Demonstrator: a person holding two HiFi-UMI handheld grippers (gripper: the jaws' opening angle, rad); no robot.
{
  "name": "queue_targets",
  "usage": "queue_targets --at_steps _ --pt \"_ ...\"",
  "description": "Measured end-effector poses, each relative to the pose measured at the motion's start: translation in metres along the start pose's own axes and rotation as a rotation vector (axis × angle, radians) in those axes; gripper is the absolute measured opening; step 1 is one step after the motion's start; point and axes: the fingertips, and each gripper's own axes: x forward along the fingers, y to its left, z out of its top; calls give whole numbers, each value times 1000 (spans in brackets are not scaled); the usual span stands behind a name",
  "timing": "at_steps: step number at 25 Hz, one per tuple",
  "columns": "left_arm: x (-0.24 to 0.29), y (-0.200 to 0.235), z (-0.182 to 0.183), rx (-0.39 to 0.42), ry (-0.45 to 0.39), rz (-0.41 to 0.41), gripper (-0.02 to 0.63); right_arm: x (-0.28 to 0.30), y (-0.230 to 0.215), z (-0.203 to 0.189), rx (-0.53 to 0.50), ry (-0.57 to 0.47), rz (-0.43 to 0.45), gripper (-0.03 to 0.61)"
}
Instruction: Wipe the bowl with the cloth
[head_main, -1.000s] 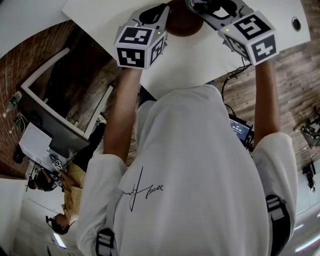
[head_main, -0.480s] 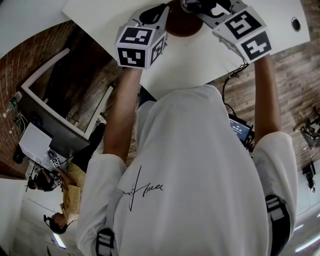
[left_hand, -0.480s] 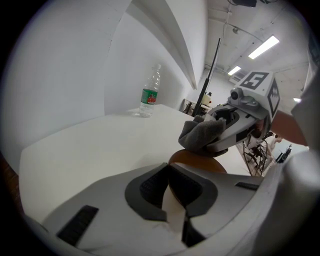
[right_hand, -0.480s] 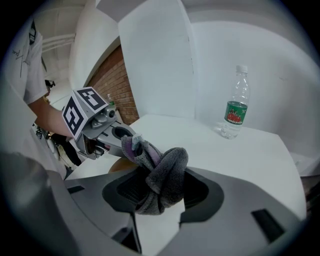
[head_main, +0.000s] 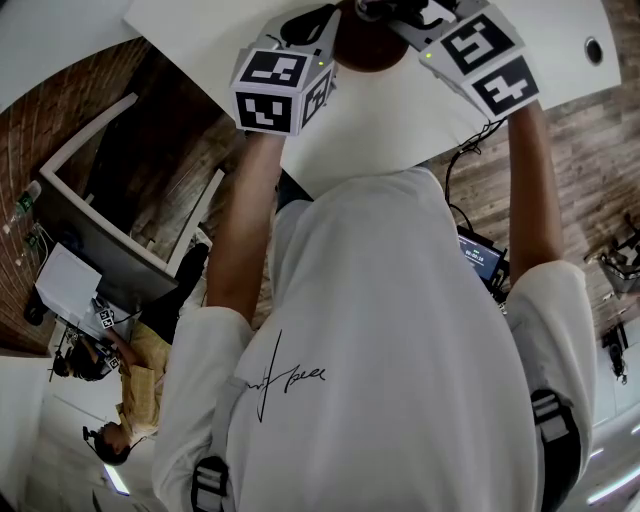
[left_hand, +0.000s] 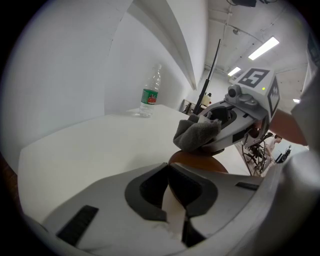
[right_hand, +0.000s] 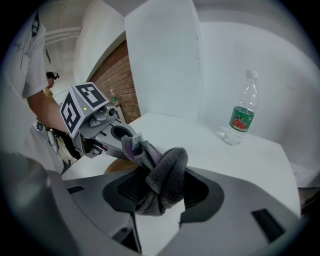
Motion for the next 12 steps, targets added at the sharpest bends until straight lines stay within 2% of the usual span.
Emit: queue_targets --at_steps 12 --pt "-1 1 -1 -12 -6 2 17 10 2 11 -60 10 -14 181"
